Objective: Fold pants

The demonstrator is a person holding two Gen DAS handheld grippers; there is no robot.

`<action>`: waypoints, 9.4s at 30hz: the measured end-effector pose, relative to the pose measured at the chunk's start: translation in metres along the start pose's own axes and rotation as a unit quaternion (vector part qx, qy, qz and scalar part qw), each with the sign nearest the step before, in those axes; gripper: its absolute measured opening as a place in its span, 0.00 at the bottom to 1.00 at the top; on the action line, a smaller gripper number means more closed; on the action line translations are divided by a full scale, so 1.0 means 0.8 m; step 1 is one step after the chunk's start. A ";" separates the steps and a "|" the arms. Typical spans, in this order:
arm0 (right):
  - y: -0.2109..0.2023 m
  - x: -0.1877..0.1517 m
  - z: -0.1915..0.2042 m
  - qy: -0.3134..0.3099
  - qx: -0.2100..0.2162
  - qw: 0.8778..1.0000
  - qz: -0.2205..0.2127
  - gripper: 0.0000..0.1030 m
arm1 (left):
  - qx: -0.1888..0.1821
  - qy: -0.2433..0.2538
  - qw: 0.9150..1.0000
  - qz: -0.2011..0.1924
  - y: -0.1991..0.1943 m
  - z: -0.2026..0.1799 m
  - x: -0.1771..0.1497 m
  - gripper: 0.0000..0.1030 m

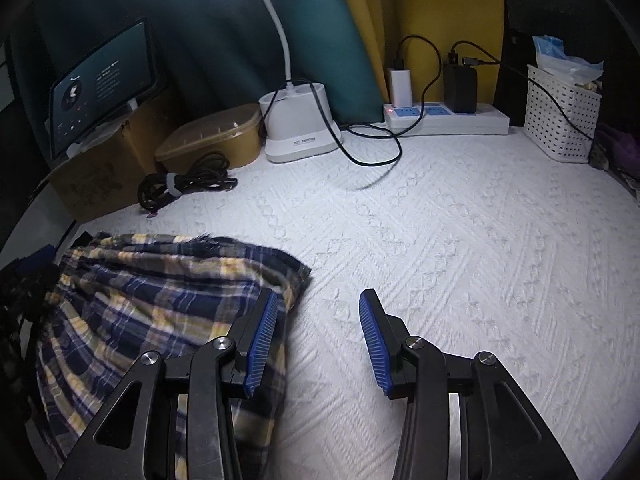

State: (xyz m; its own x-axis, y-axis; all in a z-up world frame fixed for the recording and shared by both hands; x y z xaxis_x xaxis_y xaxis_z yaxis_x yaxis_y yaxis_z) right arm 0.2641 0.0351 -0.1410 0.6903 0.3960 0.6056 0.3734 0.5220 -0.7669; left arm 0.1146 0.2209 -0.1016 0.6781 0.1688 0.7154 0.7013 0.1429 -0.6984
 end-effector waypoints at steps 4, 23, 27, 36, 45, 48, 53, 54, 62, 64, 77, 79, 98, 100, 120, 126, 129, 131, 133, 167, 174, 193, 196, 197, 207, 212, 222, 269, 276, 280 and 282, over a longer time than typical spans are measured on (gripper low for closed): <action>-0.007 -0.009 0.008 -0.004 0.007 1.000 -0.003 0.65 | 0.012 -0.001 0.999 0.032 0.014 0.003 -0.025 0.67; -0.028 -0.064 0.000 -0.037 -0.031 0.999 0.019 0.67 | 0.045 0.025 0.999 -0.001 -0.004 -0.002 -0.018 0.72; -0.041 -0.073 0.003 -0.036 -0.026 0.999 0.018 0.67 | 0.033 0.025 0.999 -0.014 -0.022 -0.011 -0.019 0.72; -0.055 -0.095 0.011 -0.041 -0.014 0.999 0.027 0.67 | 0.024 0.049 0.999 0.003 -0.024 -0.032 -0.047 0.72; -0.057 -0.116 0.016 -0.050 -0.013 0.998 0.040 0.67 | 0.031 0.028 0.998 0.036 -0.003 -0.018 -0.079 0.73; -0.061 -0.120 0.015 -0.049 -0.015 0.998 0.040 0.67 | 0.032 0.024 0.999 0.036 -0.002 -0.014 -0.081 0.75; -0.071 -0.130 0.014 -0.047 -0.017 0.998 0.040 0.67 | 0.041 0.027 0.998 0.033 -0.009 -0.015 -0.082 0.75; -0.073 -0.132 0.013 -0.046 -0.018 0.998 0.039 0.67 | 0.042 0.025 0.998 0.033 -0.010 -0.014 -0.080 0.75; -0.096 -0.151 0.005 -0.038 -0.028 0.998 0.034 0.67 | 0.048 0.024 0.998 0.015 -0.035 -0.018 -0.080 0.75; -0.103 -0.155 0.005 -0.037 -0.029 0.998 0.031 0.67 | 0.046 0.024 0.999 0.011 -0.041 -0.019 -0.078 0.75; -0.150 -0.174 -0.015 -0.018 -0.049 0.999 0.006 0.67 | 0.026 0.041 0.999 -0.021 -0.075 -0.060 -0.072 0.75; -0.158 -0.176 -0.020 -0.013 -0.053 0.999 0.001 0.67 | 0.023 0.037 0.999 -0.031 -0.082 -0.066 -0.070 0.75; -0.230 -0.204 -0.086 0.040 -0.085 0.995 -0.039 0.67 | -0.044 0.064 0.996 -0.046 -0.099 -0.187 -0.060 0.75; -0.236 -0.206 -0.094 0.048 -0.089 0.994 -0.044 0.67 | -0.058 0.069 0.995 -0.042 -0.100 -0.205 -0.060 0.75; -0.312 -0.201 -0.140 0.073 -0.129 0.983 -0.105 0.67 | -0.104 0.134 0.982 -0.080 -0.142 -0.305 -0.036 0.75; -0.337 -0.193 -0.140 0.071 -0.140 0.980 -0.124 0.70 | -0.098 0.136 0.980 -0.107 -0.175 -0.309 -0.021 0.75; -0.349 -0.191 -0.137 0.071 -0.140 0.978 -0.134 0.76 | -0.093 0.136 0.979 -0.119 -0.187 -0.310 -0.015 0.75; -0.358 -0.187 -0.134 0.067 -0.143 0.977 -0.141 0.77 | -0.092 0.134 0.979 -0.125 -0.194 -0.310 -0.012 0.75; -0.366 -0.184 -0.131 0.063 -0.147 0.976 -0.147 0.77 | -0.092 0.132 0.979 -0.130 -0.199 -0.308 -0.009 0.76; -0.479 -0.130 -0.063 -0.006 -0.171 0.960 -0.222 0.85 | -0.051 0.030 0.976 -0.211 -0.269 -0.230 0.028 0.99; -0.497 -0.118 -0.049 -0.013 -0.173 0.956 -0.235 0.93 | -0.046 0.023 0.972 -0.228 -0.285 -0.212 0.036 0.99; -0.551 -0.081 -0.018 -0.035 -0.184 0.939 -0.288 0.97 | -0.024 0.018 0.963 -0.269 -0.330 -0.189 0.057 0.99; -0.560 -0.076 -0.018 -0.036 -0.186 0.935 -0.298 0.97 | -0.020 0.016 0.963 -0.270 -0.332 -0.186 0.058 0.99; -0.562 -0.075 -0.018 -0.036 -0.187 0.935 -0.300 0.97 | -0.019 0.015 0.962 -0.271 -0.333 -0.185 0.058 0.99; -0.559 -0.072 -0.024 -0.035 -0.192 0.934 -0.299 0.98 | -0.003 0.008 0.960 -0.280 -0.337 -0.176 0.063 0.99; -0.557 -0.072 -0.025 -0.034 -0.193 0.935 -0.296 0.98 | -0.003 0.005 0.960 -0.279 -0.336 -0.173 0.063 0.99; -0.557 -0.072 -0.026 -0.035 -0.197 0.934 -0.296 0.99 | -0.002 0.004 0.961 -0.278 -0.334 -0.171 0.064 0.99; -0.554 -0.079 -0.026 -0.041 -0.197 0.936 -0.289 0.99 | 0.008 0.001 0.963 -0.271 -0.332 -0.172 0.057 0.99; -0.552 -0.080 -0.026 -0.041 -0.197 0.937 -0.287 0.99 | 0.004 0.008 0.963 -0.269 -0.332 -0.179 0.058 0.99; -0.552 -0.079 -0.026 -0.041 -0.197 0.936 -0.287 0.99 | 0.001 0.009 0.962 -0.273 -0.333 -0.180 0.058 0.99; -0.551 -0.079 -0.026 -0.041 -0.197 0.936 -0.288 0.99 | -0.002 0.007 0.961 -0.278 -0.334 -0.180 0.058 0.99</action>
State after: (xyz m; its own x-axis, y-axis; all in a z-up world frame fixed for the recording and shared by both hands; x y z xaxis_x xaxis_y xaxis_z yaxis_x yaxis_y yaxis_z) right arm 0.0689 -0.2359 0.1547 0.2604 0.2010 0.9443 0.8796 0.3538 -0.3179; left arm -0.0096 0.0497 0.1213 0.2011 0.0538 0.9781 0.9569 0.2025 -0.2079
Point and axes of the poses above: each gripper's, at about its wrist camera, not at the fingertips, and y roughly the way its jaws point, z to its left, x to its top, the point moved 8 cm from there along y, roughly the way its jaws point, and after that the axes turned 1 degree about -x, right-handed, at the moved point
